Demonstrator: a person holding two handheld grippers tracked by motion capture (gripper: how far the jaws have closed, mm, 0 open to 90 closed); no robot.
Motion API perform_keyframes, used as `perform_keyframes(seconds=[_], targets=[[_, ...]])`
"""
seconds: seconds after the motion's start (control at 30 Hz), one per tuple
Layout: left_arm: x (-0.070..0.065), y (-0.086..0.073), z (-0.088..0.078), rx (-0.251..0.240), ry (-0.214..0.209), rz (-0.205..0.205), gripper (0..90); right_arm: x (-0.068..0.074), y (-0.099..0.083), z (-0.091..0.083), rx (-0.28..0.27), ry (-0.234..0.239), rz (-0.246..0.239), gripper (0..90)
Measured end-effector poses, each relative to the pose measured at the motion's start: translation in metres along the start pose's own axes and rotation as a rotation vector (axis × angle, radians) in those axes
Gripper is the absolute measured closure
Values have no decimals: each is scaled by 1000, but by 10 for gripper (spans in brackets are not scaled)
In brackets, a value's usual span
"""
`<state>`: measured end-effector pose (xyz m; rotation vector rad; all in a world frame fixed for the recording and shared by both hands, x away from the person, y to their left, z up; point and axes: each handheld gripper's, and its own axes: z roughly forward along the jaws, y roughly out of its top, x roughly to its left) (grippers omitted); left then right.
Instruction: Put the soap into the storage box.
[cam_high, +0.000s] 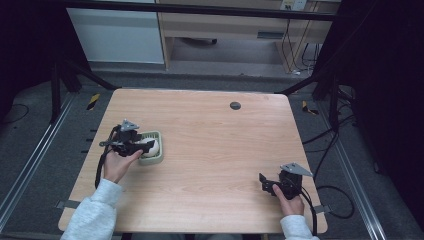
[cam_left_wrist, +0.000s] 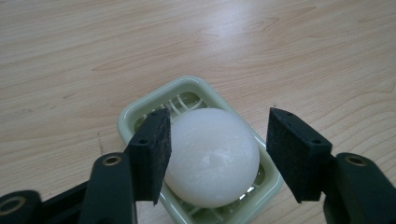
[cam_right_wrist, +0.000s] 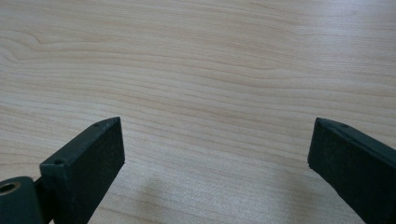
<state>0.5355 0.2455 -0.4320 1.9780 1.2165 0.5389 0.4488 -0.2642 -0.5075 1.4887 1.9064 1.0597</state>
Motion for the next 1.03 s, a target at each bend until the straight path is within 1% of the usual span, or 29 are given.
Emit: perform_keyframes(seconds=[0.1,0.17,0.23,0.3,0.4,0.47,0.53,0.57,0.6,0.63,0.67,0.73,0.83,0.87,1.0,1.03], targets=[[1,-6,-8,-7,22,-5,491,-1,0,1,-1,-3,-9,41],[3,-11,-12,-12,22,-26,557,0,0,0,0,0,-5,42],[6,-16,-16,-5,27,-32,608,0,0,0,0,-1,-4,42],[7,-20,-17,-7,28,-48,653,0,0,0,-2,-4,-10,42],[6,-26,-21,-1,27,-50,687,0,0,0,-2,-3,-9,42],[2,-32,-24,-8,21,-47,687,0,0,0,-2,-3,-9,41],[-3,-37,-26,-11,27,-29,661,0,0,0,-4,-2,-5,41],[-5,-38,-27,-22,24,-36,623,0,0,-1,-3,2,0,42],[-6,-40,-28,-32,31,-33,572,0,0,-1,-4,4,0,41],[-7,-42,-30,-54,34,-38,517,0,0,-1,-6,3,-4,41],[-7,-44,-31,-64,34,-41,461,0,0,-1,-6,4,-3,41],[-9,-51,-34,-95,49,-37,355,0,0,-1,-7,5,-2,41],[-9,-61,-38,-105,51,-40,279,0,0,-1,-8,2,-4,42],[-8,-64,-39,-101,55,-37,260,0,0,-1,-8,4,-3,41],[-7,-79,-43,-92,52,-46,228,0,0,-2,-11,3,-7,42],[-7,-79,-43,-92,52,-46,225,0,0,-2,-13,4,-9,41]])
